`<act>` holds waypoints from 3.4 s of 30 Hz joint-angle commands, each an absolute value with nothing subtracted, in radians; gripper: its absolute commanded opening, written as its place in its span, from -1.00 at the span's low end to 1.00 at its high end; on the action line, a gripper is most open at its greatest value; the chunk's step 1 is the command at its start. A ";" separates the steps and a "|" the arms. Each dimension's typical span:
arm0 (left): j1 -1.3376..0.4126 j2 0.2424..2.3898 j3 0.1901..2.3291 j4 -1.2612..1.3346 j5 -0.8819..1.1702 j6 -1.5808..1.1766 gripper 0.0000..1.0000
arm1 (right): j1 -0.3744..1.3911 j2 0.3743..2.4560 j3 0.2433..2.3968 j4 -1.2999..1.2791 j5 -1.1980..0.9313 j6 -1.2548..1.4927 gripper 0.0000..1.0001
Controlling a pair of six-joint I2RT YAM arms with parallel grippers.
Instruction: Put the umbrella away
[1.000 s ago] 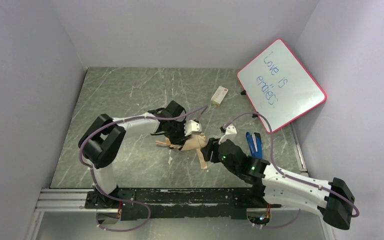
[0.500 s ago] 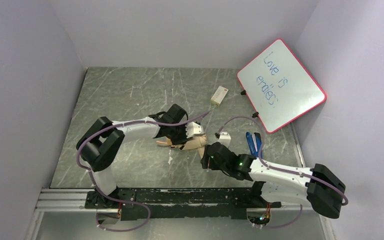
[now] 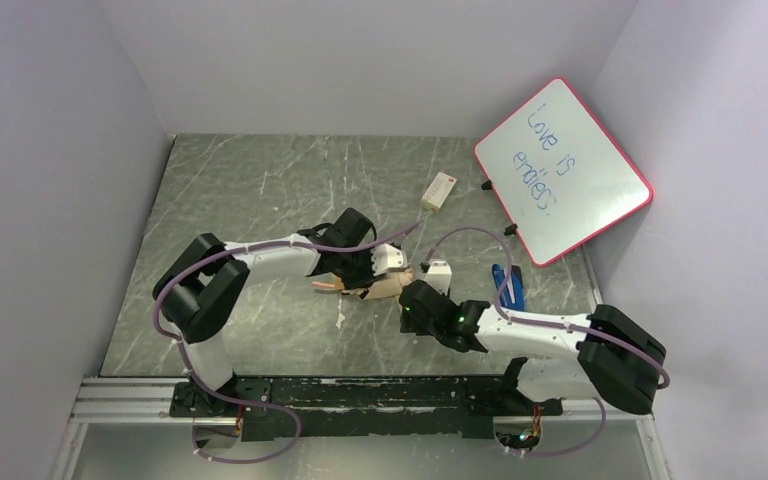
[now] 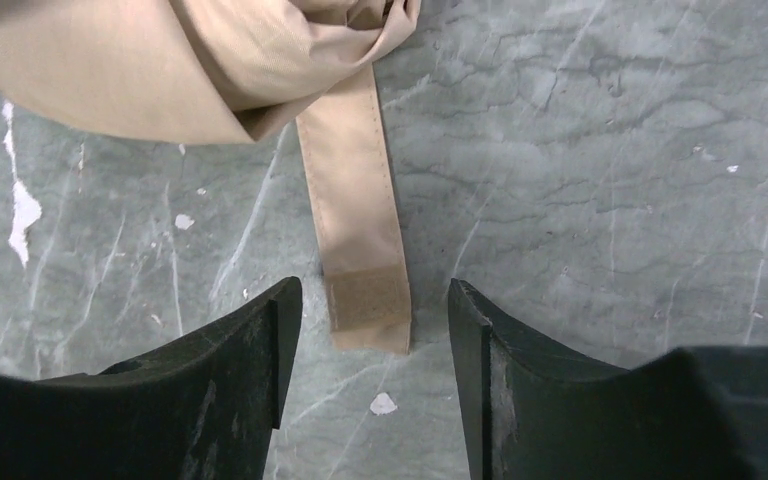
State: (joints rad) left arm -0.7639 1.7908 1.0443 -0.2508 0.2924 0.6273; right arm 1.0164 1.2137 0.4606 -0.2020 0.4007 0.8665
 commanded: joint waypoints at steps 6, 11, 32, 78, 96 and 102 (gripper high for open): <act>-0.760 1.841 1.034 -0.276 0.190 0.631 -0.90 | 1.037 1.315 0.512 -0.310 0.438 0.819 0.10; -0.760 1.867 1.058 -0.292 0.199 0.594 -0.90 | 1.072 1.353 0.514 -0.290 0.430 0.813 0.08; -0.750 1.882 1.073 -0.301 0.199 0.581 -0.91 | 1.106 1.478 0.563 -0.406 0.535 0.874 -0.70; -0.729 1.840 1.036 -0.177 0.164 0.603 -0.90 | 1.636 1.922 0.985 -0.771 0.534 0.682 -1.00; -0.783 1.845 1.002 -0.178 0.124 0.681 -0.90 | 1.589 1.481 0.819 -0.567 0.697 0.781 -0.02; -0.791 1.846 0.997 -0.175 0.131 0.687 -0.91 | 1.579 1.129 0.625 -0.492 0.800 0.900 0.06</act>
